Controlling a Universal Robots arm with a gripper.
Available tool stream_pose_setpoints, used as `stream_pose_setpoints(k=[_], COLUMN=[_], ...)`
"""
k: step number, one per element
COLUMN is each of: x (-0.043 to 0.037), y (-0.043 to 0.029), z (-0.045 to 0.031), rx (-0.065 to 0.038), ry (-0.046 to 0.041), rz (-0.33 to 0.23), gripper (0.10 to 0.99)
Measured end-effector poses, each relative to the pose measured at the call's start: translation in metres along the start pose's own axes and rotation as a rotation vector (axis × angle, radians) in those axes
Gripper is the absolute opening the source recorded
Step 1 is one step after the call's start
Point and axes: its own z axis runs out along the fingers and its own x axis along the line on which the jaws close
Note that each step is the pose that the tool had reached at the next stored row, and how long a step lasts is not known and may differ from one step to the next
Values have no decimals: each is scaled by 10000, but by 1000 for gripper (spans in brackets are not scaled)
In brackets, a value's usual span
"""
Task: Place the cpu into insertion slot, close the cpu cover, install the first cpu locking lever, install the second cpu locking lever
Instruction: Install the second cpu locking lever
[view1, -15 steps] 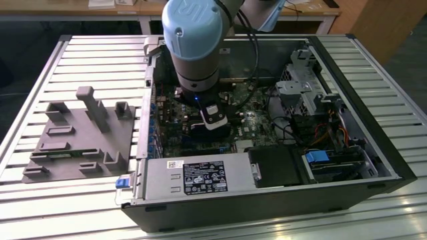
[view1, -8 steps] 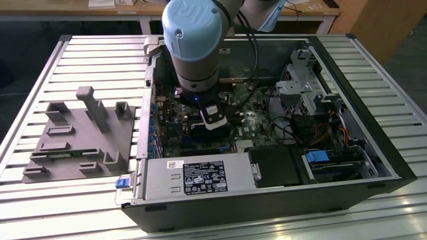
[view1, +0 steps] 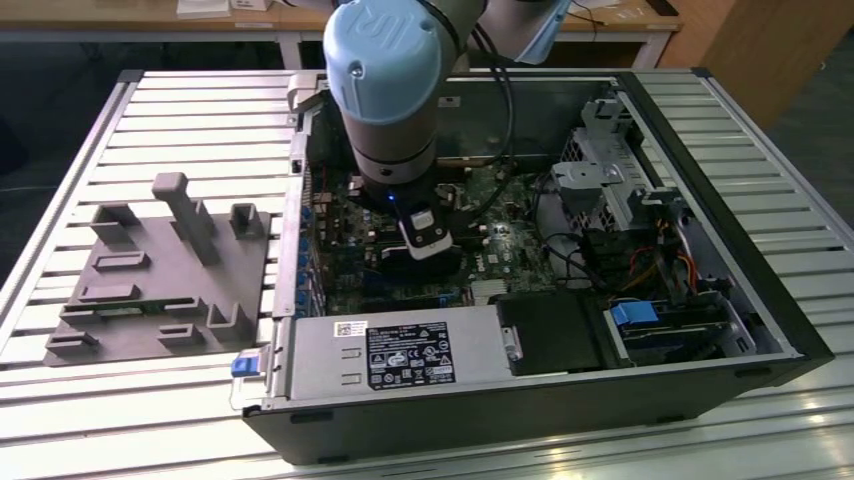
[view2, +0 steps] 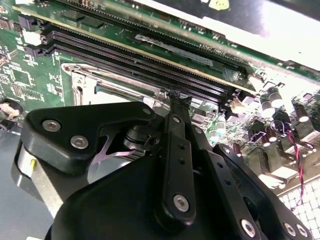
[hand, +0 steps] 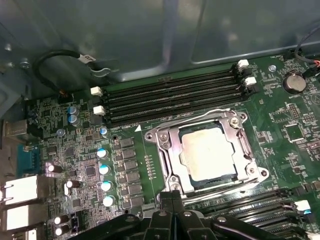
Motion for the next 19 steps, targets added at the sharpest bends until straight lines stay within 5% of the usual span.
stream_pose_setpoints(k=[19], x=[56], y=[41], z=[48], rx=[7], ry=[48], rz=[-142], gripper=[102])
